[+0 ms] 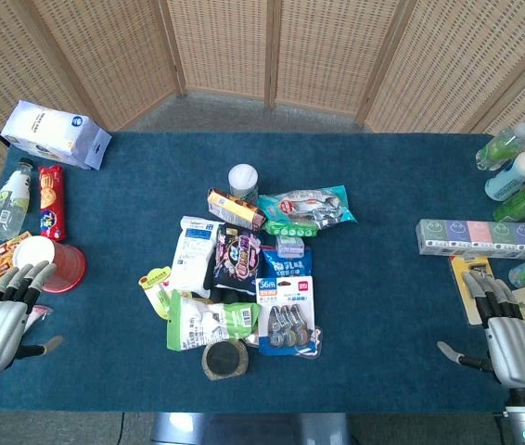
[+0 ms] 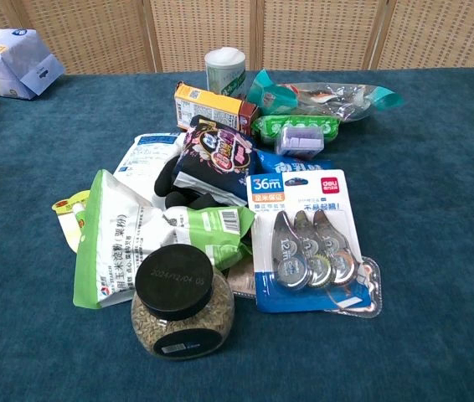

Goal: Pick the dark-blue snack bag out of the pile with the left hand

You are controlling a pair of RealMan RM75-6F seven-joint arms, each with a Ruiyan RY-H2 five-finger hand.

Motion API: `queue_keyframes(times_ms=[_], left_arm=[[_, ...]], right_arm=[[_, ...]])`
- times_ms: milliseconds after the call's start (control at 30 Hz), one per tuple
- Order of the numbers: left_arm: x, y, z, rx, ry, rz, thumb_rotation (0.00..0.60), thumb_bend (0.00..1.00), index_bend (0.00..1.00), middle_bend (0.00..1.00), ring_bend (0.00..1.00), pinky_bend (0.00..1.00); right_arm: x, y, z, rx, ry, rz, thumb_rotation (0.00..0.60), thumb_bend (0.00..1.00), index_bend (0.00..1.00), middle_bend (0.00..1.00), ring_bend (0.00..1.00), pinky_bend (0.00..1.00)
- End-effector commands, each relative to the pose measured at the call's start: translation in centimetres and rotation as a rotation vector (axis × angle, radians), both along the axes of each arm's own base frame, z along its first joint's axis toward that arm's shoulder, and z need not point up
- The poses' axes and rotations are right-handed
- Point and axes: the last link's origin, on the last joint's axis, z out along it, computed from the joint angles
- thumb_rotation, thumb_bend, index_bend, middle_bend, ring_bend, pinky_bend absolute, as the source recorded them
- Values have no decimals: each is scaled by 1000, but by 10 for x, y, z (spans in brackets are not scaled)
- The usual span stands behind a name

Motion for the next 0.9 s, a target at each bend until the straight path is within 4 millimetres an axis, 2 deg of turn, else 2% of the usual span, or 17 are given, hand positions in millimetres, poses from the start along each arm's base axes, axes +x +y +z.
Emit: queue_keyframes(times_ms=[33,300,467,700,900], left_arm=[[-2,-1,0,-1,-3,5,600,114,0,0,0,0],[-3,-4,2,-1,-3,2,600,114,0,0,0,0],[0,4,6,7,26,-31,600,115,0,0,0,0],[7,35,5,6,145,-136,600,115,0,0,0,0],[27,76,-3,-46,147,-194,600,128,0,0,0,0]], right_arm=[[1,-1,-1,2,-2,2,537,149,0,0,0,0],[1,2,-1,1,-9,3,537,149,0,0,0,0],[0,7,1,-9,-12,-3,540,149,0,0,0,0],[-1,11,4,-18,-12,-14,538,146,0,0,0,0],[-2,15,7,-29,-11,-20,538,149,0,0,0,0]])
